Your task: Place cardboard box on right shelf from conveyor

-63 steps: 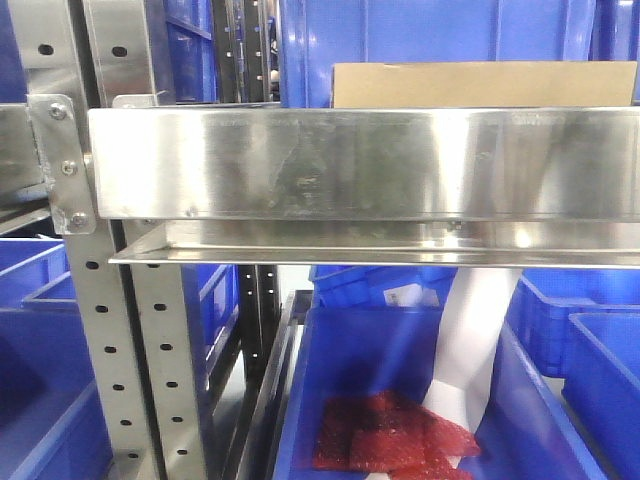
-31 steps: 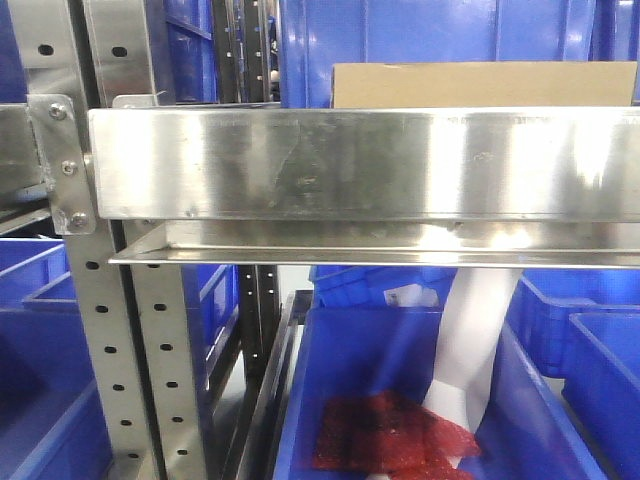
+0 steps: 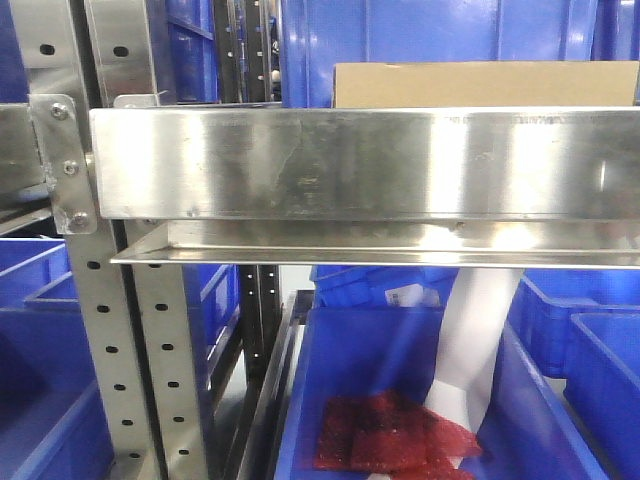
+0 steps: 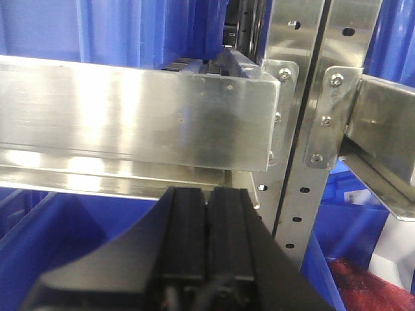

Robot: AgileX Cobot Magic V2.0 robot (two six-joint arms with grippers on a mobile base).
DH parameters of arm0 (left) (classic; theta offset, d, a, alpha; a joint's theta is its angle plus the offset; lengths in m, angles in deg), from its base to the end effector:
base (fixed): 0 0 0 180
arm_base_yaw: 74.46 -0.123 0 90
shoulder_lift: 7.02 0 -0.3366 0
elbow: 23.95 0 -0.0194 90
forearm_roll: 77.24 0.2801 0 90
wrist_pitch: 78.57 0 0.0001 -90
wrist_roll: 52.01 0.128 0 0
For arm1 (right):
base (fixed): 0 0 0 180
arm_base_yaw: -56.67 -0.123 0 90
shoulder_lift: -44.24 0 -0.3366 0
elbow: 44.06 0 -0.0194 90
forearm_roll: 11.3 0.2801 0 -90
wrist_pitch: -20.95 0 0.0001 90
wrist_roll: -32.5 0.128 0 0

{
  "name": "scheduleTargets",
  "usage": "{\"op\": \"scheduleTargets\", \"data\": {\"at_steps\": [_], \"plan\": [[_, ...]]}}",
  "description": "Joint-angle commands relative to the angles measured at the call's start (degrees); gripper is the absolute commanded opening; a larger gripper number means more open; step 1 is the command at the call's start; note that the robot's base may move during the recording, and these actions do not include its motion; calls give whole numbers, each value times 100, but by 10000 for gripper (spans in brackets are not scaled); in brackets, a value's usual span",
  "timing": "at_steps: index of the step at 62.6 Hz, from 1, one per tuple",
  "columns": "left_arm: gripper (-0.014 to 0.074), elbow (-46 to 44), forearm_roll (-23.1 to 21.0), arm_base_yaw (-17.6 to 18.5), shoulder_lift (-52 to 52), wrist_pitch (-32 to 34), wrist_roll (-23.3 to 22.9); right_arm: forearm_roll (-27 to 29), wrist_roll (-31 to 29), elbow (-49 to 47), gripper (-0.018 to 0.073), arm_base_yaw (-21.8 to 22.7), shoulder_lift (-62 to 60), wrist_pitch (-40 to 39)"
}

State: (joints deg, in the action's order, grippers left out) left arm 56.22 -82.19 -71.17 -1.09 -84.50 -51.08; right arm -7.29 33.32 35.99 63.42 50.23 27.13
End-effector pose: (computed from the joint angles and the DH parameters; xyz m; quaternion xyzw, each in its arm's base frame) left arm 0.0711 -0.0052 0.1916 -0.0013 0.7194 -0.0473 0.6930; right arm 0.0708 -0.0074 0.1918 0.0700 0.7172 -0.0090 0.6933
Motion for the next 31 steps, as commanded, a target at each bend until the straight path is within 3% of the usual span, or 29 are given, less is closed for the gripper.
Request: {"op": "scheduleTargets", "data": {"at_steps": [1,31], "plan": [[-119,-16,-27,28,-75,518,-29,11,-6,-26,57,45,-52,-548],[-119,-16,-27,28,-75,518,-29,11,-6,-26,57,45,-52,-553]]}}
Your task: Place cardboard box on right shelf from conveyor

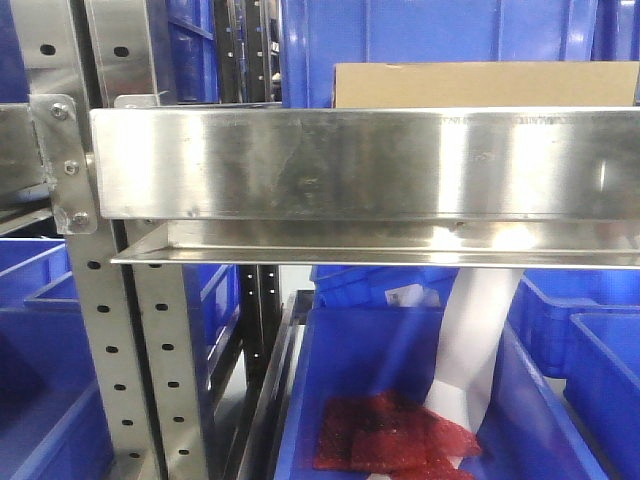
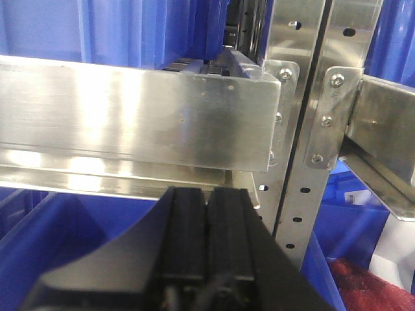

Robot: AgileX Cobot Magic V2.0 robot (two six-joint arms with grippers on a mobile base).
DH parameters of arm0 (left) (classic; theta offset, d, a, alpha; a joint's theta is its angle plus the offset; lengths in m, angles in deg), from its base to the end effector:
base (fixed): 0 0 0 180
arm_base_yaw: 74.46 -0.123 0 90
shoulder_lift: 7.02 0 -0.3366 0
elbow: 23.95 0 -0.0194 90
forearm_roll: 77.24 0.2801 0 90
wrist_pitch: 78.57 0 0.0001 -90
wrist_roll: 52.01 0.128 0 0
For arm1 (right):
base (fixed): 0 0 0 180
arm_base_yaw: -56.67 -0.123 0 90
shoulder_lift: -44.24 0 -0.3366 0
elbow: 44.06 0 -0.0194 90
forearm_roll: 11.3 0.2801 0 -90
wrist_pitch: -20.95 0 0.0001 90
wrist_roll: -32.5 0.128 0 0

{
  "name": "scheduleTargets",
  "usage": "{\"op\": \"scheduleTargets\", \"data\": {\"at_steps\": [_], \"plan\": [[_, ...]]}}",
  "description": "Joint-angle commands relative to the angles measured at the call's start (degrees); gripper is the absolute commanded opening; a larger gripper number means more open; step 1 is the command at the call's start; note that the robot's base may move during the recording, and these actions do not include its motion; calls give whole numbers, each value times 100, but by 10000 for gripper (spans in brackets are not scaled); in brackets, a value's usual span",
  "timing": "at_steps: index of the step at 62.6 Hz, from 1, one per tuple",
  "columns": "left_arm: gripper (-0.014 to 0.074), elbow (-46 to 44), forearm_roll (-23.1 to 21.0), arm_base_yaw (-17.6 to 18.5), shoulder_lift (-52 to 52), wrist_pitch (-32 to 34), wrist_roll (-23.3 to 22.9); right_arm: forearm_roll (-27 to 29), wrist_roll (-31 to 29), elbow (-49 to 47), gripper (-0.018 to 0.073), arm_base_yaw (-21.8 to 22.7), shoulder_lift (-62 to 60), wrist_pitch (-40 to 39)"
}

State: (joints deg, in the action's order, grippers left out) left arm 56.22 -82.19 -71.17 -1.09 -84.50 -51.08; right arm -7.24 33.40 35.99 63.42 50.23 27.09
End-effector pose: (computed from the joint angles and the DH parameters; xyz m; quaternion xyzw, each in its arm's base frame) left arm 0.0711 -0.0052 0.1916 -0.0013 0.7194 -0.0473 0.6930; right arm 0.0709 -0.0074 0.1919 0.0707 0.7169 -0.0082 0.6936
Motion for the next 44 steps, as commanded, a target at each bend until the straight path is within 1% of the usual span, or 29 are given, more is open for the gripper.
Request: {"op": "scheduleTargets", "data": {"at_steps": [1,44], "plan": [[-119,-16,-27,28,-75,518,-29,7,-15,-26,57,45,-52,-548],[-119,-16,-27,28,-75,518,-29,7,-15,-26,57,45,-52,-548]]}}
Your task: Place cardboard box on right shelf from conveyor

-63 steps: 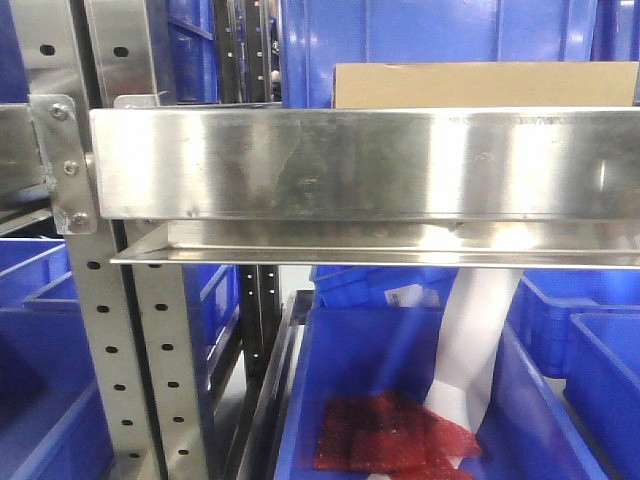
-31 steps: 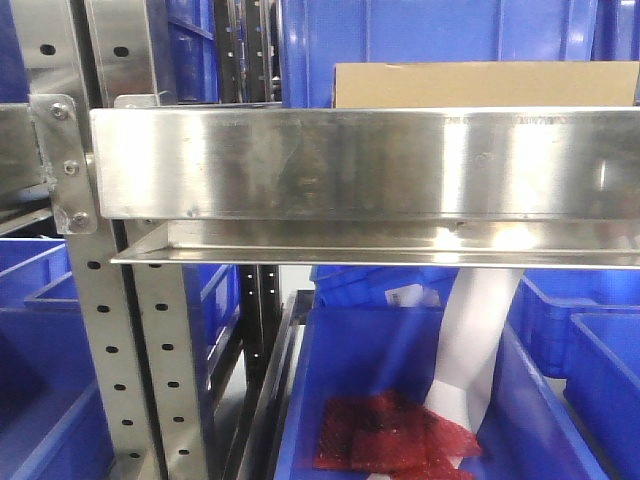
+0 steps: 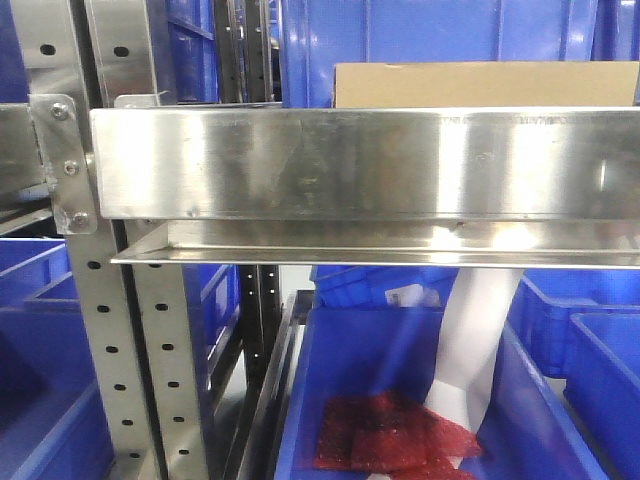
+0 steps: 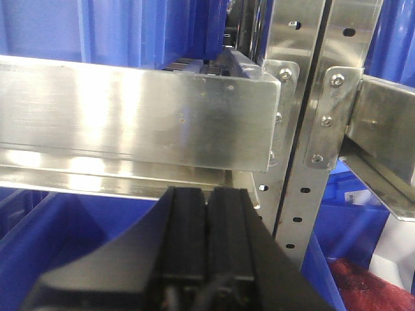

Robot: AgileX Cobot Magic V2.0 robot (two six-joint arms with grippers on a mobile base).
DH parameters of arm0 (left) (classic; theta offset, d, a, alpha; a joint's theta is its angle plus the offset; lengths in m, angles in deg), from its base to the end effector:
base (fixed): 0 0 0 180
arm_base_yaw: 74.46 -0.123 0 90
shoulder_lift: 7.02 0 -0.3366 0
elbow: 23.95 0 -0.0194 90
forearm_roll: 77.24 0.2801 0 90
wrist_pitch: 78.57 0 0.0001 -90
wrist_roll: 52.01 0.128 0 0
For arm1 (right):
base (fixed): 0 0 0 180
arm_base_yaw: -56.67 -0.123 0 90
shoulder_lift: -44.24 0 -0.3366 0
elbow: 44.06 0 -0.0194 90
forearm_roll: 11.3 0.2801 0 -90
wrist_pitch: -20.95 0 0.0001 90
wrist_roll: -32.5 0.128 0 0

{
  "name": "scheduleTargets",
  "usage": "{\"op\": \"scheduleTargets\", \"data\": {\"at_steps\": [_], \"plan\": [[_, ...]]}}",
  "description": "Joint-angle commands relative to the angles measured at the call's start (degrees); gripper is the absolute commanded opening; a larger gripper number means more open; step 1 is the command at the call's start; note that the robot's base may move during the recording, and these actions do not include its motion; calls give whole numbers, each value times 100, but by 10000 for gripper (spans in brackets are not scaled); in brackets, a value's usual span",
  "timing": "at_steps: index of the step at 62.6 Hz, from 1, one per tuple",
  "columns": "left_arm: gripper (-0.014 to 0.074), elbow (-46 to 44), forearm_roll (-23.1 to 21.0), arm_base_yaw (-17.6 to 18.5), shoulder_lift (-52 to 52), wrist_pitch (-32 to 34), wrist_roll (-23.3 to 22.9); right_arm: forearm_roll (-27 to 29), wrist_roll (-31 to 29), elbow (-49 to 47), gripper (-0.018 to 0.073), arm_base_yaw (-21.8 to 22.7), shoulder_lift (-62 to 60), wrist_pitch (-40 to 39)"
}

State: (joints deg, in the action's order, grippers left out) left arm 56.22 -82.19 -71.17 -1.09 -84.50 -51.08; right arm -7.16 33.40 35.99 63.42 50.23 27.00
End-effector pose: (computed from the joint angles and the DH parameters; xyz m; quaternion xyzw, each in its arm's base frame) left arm 0.0711 -0.0052 0.1916 -0.0013 0.7194 -0.0473 0.6930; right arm 0.0709 -0.0074 0.1921 0.0712 0.7163 -0.0078 0.6941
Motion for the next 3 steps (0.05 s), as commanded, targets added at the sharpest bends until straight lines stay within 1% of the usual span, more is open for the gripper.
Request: {"op": "scheduleTargets", "data": {"at_steps": [1,3], "plan": [[-119,-16,-27,28,-75,518,-29,-2,-15,-26,57,45,-52,-540],[-119,-16,-27,28,-75,518,-29,-2,-15,-26,57,45,-52,-540]]}}
